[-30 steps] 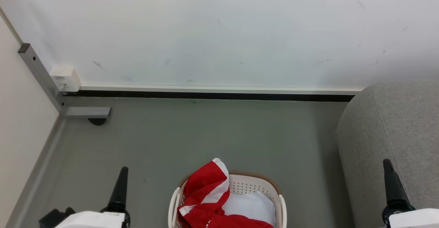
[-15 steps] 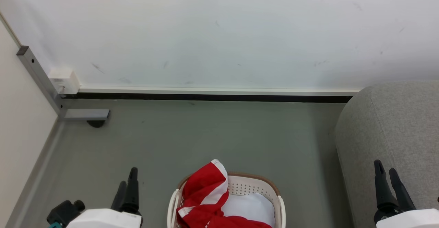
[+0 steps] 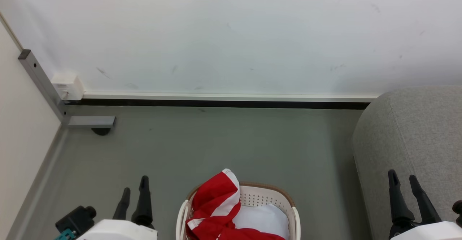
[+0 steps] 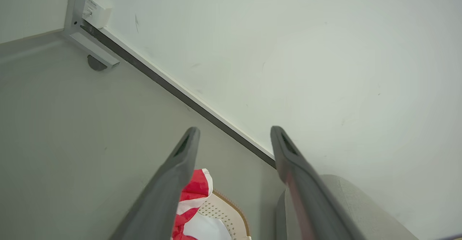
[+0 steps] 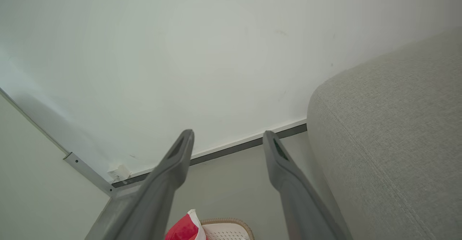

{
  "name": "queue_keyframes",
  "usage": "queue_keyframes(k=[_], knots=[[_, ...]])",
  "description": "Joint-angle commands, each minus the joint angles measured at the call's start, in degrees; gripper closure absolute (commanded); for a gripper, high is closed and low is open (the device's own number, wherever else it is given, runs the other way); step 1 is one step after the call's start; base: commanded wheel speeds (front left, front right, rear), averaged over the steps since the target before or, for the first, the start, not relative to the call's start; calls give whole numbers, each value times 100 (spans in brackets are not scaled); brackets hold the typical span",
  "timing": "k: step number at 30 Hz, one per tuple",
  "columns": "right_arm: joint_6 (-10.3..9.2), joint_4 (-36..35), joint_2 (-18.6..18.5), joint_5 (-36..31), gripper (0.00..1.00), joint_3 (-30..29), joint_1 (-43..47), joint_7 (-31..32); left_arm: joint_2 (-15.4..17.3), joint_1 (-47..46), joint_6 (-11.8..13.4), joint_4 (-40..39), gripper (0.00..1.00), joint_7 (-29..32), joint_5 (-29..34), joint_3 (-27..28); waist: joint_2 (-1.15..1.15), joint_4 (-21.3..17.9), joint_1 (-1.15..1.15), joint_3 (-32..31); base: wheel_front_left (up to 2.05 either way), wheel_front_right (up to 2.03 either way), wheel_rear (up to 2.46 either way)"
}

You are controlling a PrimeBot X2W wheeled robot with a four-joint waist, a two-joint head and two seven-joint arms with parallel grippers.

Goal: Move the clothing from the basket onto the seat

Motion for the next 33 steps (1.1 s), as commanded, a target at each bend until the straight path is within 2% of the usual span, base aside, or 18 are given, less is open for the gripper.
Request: queue_keyframes(k=[1, 13, 33], knots=[[-5, -33, -74, -231, 0, 24, -51, -76, 49, 13, 40, -79, 0, -85, 300, -10, 0, -1, 0, -3, 0, 0, 0], [-6, 31, -113, -1028, 0, -10, 22, -271, 65, 68, 154, -94, 0, -267, 1306, -110, 0, -10, 0, -1, 0, 0, 0], [-8, 182, -123, -2026, 0, -85, 70, -558, 158, 171, 275, -98, 0, -553, 2541, -258, 0, -21, 0, -1, 0, 0, 0]])
